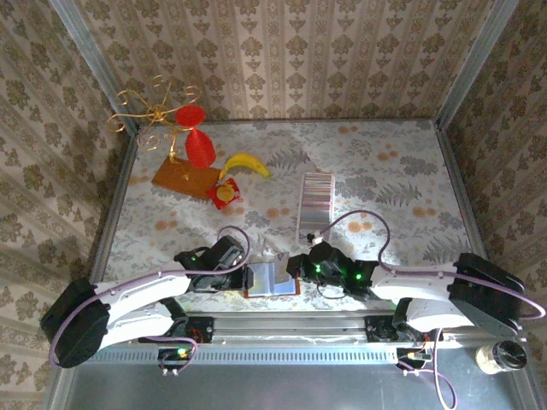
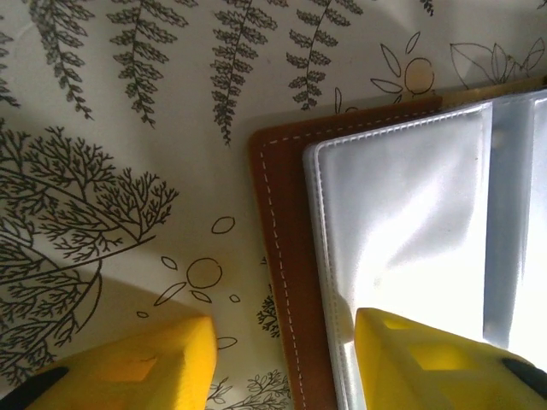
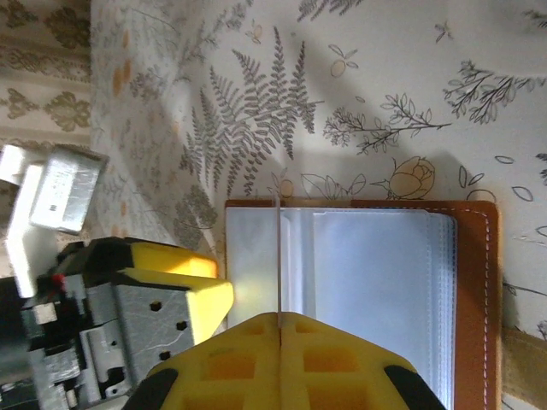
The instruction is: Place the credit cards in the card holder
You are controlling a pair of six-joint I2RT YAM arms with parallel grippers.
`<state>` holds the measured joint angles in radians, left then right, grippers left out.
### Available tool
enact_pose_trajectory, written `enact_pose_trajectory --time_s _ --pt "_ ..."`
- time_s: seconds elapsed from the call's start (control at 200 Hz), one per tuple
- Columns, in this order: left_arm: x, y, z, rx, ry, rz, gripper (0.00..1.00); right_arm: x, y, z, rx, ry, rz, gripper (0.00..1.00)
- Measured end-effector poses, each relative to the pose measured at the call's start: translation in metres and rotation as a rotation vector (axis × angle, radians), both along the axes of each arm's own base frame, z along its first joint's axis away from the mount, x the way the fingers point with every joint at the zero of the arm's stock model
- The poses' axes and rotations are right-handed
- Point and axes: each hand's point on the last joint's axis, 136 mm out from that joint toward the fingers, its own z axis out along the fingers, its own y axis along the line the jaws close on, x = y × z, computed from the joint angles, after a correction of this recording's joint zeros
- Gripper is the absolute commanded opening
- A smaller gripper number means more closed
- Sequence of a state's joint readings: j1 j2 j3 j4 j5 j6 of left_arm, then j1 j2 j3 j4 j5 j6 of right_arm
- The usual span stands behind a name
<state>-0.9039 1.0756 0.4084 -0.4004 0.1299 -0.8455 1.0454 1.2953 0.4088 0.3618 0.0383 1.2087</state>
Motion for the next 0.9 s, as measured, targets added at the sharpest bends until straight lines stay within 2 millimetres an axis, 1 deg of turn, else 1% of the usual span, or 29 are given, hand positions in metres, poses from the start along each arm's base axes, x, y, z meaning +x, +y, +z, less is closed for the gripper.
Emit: enact_pose_trajectory --time_s 0.07,0.255,0.54,0.795,0.9 --pt "0.000 0.001 -0.001 0.006 0.001 0.002 0.44 0.000 0.004 -0.008 -0.008 0.006 0.005 0.00" --pt "0.000 0.001 -0.002 0.016 -0.002 0.000 0.42 -0.001 0.013 -0.025 -0.014 0.016 0.012 0.00" --pt "0.000 0.002 -0.002 0.018 0.000 0.007 0.39 0.000 0.024 -0.022 0.028 0.000 0.009 0.00" --pt "0.000 0.001 -0.002 0.016 0.001 0.011 0.36 0.002 0.027 -0.020 0.056 -0.003 -0.012 0.00" --pt "0.001 0.001 -0.001 0.014 0.001 0.014 0.34 0.002 0.024 -0.023 0.067 0.005 -0.025 0.00"
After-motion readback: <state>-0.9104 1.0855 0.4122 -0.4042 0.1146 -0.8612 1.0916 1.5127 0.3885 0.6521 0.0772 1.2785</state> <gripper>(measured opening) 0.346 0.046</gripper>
